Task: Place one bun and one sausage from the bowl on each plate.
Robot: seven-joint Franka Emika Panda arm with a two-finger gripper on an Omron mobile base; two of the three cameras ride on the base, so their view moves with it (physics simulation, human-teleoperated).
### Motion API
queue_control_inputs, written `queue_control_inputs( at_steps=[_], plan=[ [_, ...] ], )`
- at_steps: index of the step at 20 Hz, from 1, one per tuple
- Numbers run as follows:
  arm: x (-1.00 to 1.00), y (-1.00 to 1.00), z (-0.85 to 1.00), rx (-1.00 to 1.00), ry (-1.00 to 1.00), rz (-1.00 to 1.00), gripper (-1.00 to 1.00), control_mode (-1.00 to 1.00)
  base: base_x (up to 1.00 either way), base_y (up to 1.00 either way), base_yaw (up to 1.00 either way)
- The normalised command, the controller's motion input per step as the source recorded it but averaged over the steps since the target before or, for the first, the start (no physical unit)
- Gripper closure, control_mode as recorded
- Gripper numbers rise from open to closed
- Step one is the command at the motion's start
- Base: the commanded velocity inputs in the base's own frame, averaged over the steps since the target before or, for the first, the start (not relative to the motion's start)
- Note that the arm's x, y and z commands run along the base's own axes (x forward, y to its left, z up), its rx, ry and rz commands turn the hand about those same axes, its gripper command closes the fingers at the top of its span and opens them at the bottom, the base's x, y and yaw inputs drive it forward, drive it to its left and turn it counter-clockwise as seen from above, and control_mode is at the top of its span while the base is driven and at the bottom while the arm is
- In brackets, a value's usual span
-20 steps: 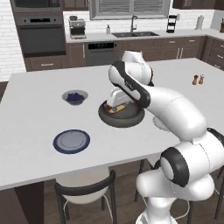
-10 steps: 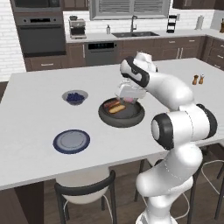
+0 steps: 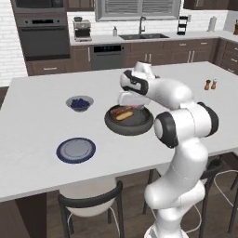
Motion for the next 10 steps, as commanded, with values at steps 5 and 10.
queue_control_inputs(
  at_steps=[5,10],
  plan=[
    [0.08,0.04,-0.21,0.00,-0.29,-0.32,-1.00,-1.00,0.00,0.00,0.00],
    [0.42,0.00,-0.08,0.09,-0.11,-0.39,-1.00,-1.00,0.00,0.00,0.00]
  ],
)
